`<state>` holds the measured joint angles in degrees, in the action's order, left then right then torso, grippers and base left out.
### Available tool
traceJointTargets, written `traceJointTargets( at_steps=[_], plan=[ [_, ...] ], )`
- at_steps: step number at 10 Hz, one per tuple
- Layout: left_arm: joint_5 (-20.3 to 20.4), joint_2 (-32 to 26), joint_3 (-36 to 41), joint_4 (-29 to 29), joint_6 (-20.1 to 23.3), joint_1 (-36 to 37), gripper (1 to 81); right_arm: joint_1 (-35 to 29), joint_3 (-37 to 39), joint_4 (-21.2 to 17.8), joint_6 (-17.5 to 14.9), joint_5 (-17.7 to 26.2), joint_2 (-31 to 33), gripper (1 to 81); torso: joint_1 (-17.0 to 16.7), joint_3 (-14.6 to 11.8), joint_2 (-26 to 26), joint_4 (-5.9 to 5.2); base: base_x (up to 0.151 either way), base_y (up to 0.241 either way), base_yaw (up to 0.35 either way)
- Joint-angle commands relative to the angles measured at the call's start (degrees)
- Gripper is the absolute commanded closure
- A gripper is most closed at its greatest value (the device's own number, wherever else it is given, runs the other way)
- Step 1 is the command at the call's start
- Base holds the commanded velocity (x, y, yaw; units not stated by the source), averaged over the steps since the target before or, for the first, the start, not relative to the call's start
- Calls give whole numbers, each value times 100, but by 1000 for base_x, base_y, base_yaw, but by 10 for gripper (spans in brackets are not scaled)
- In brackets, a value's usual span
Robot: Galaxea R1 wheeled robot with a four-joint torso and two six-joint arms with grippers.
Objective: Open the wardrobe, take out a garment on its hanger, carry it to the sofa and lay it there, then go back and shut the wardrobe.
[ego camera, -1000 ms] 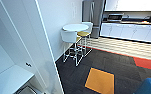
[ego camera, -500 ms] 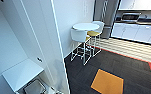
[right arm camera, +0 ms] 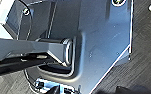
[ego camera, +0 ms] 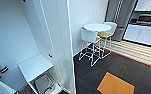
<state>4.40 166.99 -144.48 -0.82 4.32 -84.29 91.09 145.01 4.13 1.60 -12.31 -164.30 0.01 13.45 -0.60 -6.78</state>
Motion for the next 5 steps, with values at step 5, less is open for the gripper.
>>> traceJointTargets(
  at_steps=[5],
  plan=[
    [-379,-16,8,46,25,126,10,-42,0,44,25,326,53,10,0,0,0,0,0,0,292]
  ],
)
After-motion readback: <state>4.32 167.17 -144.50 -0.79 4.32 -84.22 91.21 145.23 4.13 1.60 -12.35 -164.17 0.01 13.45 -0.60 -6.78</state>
